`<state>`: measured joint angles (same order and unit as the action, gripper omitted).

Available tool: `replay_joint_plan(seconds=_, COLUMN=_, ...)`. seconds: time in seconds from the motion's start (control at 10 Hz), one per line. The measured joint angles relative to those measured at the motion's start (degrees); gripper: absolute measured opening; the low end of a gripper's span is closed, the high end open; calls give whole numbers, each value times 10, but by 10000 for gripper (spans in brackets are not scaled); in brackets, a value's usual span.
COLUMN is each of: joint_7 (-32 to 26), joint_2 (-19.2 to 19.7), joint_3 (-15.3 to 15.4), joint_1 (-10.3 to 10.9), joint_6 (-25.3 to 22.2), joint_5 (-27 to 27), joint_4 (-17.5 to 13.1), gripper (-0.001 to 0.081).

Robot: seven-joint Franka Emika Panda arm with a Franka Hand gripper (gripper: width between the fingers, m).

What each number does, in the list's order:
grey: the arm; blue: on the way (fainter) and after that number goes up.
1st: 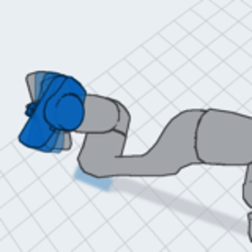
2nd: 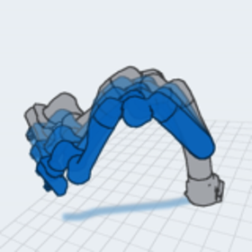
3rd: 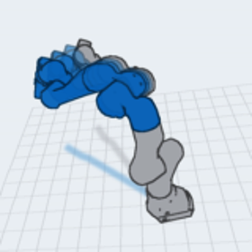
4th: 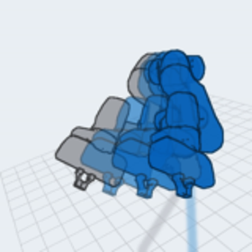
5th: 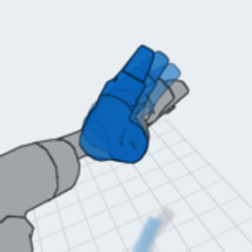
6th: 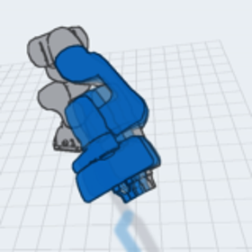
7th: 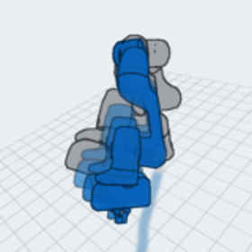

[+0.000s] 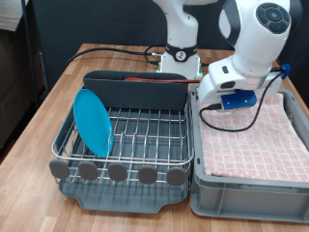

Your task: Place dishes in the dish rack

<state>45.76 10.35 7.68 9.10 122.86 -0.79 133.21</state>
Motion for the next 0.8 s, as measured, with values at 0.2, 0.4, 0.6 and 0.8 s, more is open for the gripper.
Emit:
replay_joint_plan(seconds=0.2, joint_7=0, joint_2=0, joint_3=-1, joint_1=0, joint_6=11, joint_5=0, joint_4=5, gripper=542)
replay_joint_plan(seconds=0.4, joint_7=0, joint_2=0, joint_3=-2, joint_1=0, joint_6=17, joint_5=2, joint_4=7, gripper=348)
replay_joint_plan(seconds=0.6, joint_7=0, joint_2=0, joint_3=-3, joint_1=0, joint_6=19, joint_5=8, joint_4=6, gripper=186)
replay_joint_plan(seconds=0.8, joint_7=0, joint_2=0, joint_3=-3, joint_1=0, joint_6=19, joint_5=13, joint_4=2, gripper=72)
